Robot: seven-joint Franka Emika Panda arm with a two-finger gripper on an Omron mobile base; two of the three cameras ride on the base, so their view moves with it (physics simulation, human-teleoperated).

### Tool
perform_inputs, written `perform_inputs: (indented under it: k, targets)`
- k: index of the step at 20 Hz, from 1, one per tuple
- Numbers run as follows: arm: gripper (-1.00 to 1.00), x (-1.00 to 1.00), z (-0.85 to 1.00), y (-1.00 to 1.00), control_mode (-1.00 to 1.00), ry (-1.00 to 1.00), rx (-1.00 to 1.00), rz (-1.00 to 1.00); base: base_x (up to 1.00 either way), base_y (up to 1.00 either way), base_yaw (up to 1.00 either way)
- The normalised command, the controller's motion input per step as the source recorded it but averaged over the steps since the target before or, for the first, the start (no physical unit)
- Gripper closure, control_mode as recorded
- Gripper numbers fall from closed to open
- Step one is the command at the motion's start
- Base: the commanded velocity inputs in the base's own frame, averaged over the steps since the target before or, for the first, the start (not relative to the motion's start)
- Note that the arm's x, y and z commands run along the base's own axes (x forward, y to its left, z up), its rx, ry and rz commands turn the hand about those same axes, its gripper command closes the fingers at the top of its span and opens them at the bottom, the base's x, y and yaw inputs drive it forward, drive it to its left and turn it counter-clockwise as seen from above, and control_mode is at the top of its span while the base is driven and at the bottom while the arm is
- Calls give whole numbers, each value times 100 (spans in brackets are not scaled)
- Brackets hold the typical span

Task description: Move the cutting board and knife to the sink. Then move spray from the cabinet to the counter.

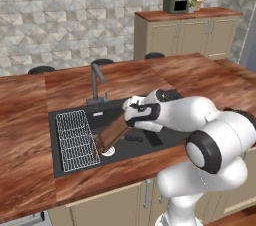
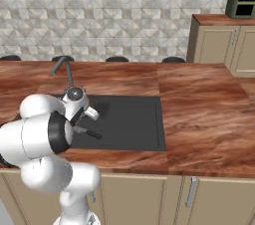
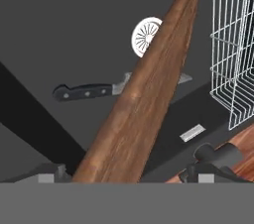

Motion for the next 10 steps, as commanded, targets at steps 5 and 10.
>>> perform_inputs:
  k: [5, 10]
  targets:
    - [-100, -37, 79, -26, -100, 18, 0, 0, 0, 0, 0]
    - [-100, -39, 90, -20, -100, 23, 0, 0, 0, 0, 0]
